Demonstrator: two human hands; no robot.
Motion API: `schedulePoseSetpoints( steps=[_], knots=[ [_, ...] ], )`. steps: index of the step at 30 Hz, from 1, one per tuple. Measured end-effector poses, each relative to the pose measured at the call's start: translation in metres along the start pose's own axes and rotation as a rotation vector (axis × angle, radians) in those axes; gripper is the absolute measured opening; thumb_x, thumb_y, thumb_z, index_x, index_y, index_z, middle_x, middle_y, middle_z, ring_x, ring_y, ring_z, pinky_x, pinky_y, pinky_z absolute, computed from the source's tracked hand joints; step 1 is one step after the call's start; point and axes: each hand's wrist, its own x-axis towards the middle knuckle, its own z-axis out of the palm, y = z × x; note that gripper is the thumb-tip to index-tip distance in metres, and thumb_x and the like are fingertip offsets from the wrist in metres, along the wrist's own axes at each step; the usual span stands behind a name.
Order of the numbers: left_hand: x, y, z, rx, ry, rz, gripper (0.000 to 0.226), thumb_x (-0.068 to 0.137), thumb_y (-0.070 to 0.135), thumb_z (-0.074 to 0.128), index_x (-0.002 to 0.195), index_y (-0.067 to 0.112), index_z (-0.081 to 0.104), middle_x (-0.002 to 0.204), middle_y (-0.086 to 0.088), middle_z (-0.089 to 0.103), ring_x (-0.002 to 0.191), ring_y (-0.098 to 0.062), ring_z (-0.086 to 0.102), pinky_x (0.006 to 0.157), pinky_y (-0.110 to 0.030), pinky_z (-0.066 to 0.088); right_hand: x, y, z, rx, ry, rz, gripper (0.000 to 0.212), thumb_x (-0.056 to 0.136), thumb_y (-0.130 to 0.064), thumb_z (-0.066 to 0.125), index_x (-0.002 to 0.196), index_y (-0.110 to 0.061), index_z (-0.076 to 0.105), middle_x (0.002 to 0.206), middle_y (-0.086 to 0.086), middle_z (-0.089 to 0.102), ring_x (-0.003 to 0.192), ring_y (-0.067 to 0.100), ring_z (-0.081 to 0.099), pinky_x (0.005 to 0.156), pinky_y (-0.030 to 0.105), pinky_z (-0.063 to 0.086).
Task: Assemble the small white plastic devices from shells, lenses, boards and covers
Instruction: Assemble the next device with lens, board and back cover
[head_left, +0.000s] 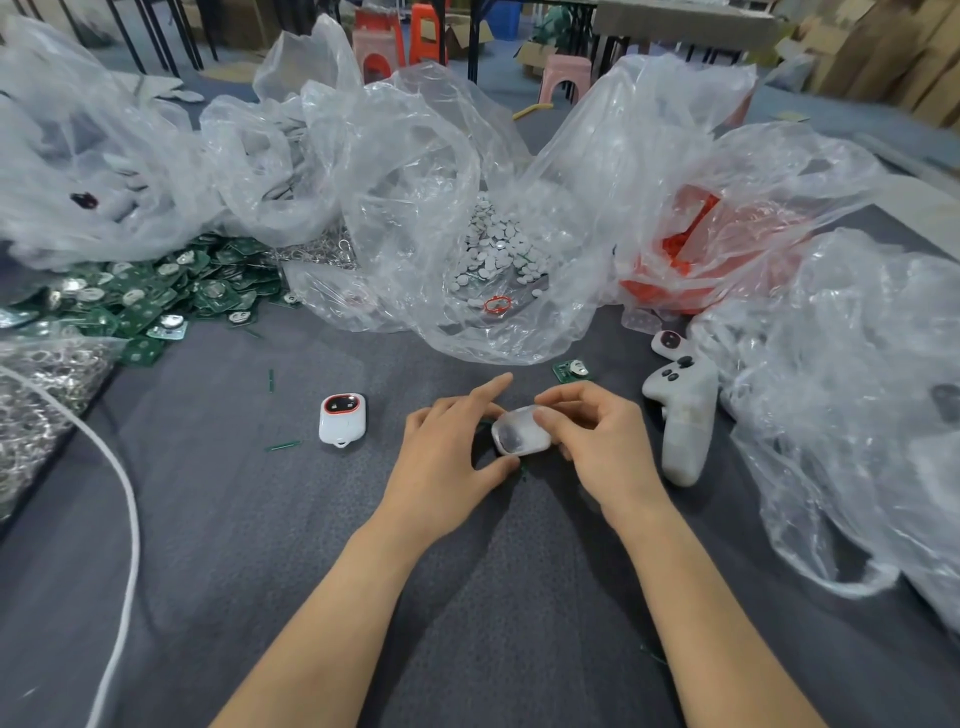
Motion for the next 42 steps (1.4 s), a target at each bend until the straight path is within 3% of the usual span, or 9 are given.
schedulePoseSetpoints(
  steps=[7, 19, 22, 27, 30, 32, 35, 39, 42],
  knots=[
    [0.0, 0.001, -0.001, -0.017, -0.018, -0.013, 0.081, 0.077, 0.029, 0.074, 0.144, 0.04, 0.03, 0.103, 0.032, 0.052, 0.115, 0.003, 0.041, 0.096, -0.018, 0.017, 0.0, 0.001, 0.0, 0.028, -0.02, -0.009, 0.021, 0.081, -0.001, 0.07, 0.077, -0.021, 0.068, 0.067, -0.007, 0.068, 0.051, -0.004, 0.054, 0.053, 0.009, 0.039],
    [-0.001, 0.002, -0.002, -0.028, -0.017, -0.002, 0.076, 0.078, 0.029, 0.075, 0.141, 0.041, 0.034, 0.111, 0.026, 0.058, 0.116, 0.001, 0.043, 0.097, -0.022, 0.02, -0.002, 0.0, 0.004, -0.252, -0.03, -0.085, 0.013, 0.083, -0.006, 0.07, 0.085, -0.019, 0.069, 0.081, -0.009, 0.07, 0.075, 0.0, 0.064, 0.069, 0.005, 0.044],
    [-0.002, 0.004, -0.002, -0.04, -0.004, 0.001, 0.063, 0.076, 0.028, 0.076, 0.129, 0.038, 0.043, 0.107, 0.026, 0.059, 0.112, 0.0, 0.048, 0.095, -0.023, 0.022, -0.002, 0.0, 0.005, -0.334, -0.01, -0.114, 0.013, 0.082, -0.006, 0.071, 0.083, -0.019, 0.069, 0.088, -0.003, 0.067, 0.077, 0.007, 0.061, 0.068, 0.007, 0.042],
    [-0.001, 0.005, -0.003, -0.006, -0.004, 0.014, 0.03, 0.077, 0.031, 0.074, 0.098, 0.031, 0.053, 0.104, 0.019, 0.061, 0.107, -0.002, 0.051, 0.094, -0.027, 0.027, -0.002, 0.001, 0.006, -0.432, -0.009, -0.163, 0.017, 0.08, -0.004, 0.071, 0.08, -0.021, 0.067, 0.089, -0.003, 0.06, 0.066, -0.001, 0.051, 0.064, 0.003, 0.038],
    [-0.002, 0.005, -0.003, 0.028, -0.02, 0.029, 0.023, 0.076, 0.03, 0.075, 0.085, 0.032, 0.053, 0.108, 0.018, 0.062, 0.111, -0.005, 0.05, 0.095, -0.031, 0.029, 0.0, 0.001, 0.006, -0.428, -0.018, -0.152, 0.017, 0.08, -0.005, 0.072, 0.078, -0.021, 0.066, 0.091, -0.001, 0.06, 0.065, 0.001, 0.052, 0.064, 0.004, 0.039],
    [-0.003, 0.005, -0.003, 0.036, -0.022, 0.03, 0.021, 0.076, 0.03, 0.075, 0.083, 0.03, 0.055, 0.108, 0.018, 0.061, 0.111, -0.005, 0.049, 0.095, -0.032, 0.029, 0.001, 0.001, 0.004, -0.407, -0.016, -0.128, 0.013, 0.081, -0.005, 0.071, 0.078, -0.017, 0.067, 0.09, 0.0, 0.063, 0.068, 0.005, 0.055, 0.066, 0.007, 0.041],
    [-0.002, 0.005, -0.003, 0.037, -0.017, 0.029, 0.019, 0.076, 0.029, 0.075, 0.083, 0.029, 0.057, 0.107, 0.017, 0.061, 0.11, -0.006, 0.05, 0.094, -0.031, 0.029, 0.002, 0.0, -0.002, -0.299, -0.021, -0.046, 0.006, 0.082, -0.01, 0.07, 0.082, -0.015, 0.07, 0.082, -0.003, 0.068, 0.066, 0.009, 0.059, 0.069, 0.023, 0.048],
    [-0.003, 0.006, -0.003, 0.037, -0.01, 0.031, 0.018, 0.076, 0.029, 0.075, 0.083, 0.028, 0.058, 0.106, 0.016, 0.061, 0.11, -0.007, 0.05, 0.093, -0.031, 0.029, 0.0, -0.001, -0.009, -0.251, -0.122, 0.018, 0.009, 0.079, -0.014, 0.074, 0.081, -0.022, 0.07, 0.072, -0.007, 0.065, 0.053, -0.003, 0.054, 0.056, 0.013, 0.041],
    [-0.003, 0.008, -0.003, 0.037, -0.01, 0.035, 0.018, 0.077, 0.029, 0.074, 0.083, 0.029, 0.057, 0.107, 0.016, 0.061, 0.11, -0.007, 0.05, 0.094, -0.031, 0.029, 0.0, -0.001, -0.007, -0.318, -0.119, -0.012, 0.014, 0.077, -0.008, 0.075, 0.077, -0.021, 0.068, 0.084, -0.002, 0.063, 0.054, -0.004, 0.054, 0.055, 0.008, 0.04]
  ],
)
